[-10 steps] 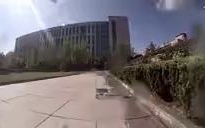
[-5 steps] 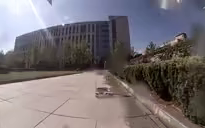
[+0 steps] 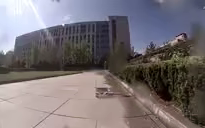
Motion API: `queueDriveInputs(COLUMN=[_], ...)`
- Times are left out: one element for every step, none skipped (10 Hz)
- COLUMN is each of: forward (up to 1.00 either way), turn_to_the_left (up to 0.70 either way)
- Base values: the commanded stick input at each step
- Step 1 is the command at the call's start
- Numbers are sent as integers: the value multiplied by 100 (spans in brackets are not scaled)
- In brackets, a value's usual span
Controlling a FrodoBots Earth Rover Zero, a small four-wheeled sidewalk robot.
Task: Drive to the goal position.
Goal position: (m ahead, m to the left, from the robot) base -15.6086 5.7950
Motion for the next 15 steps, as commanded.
queueDriveInputs(forward=[9, 9, 9, 9, 9, 8, 6, 6, 6, 6, 6, 6, 6, 6, 6], turn_to_the_left=[0, 0, 0, 0, 0, 0, 0, 0, 0, 0, 0, 0, 0, 0, 0])
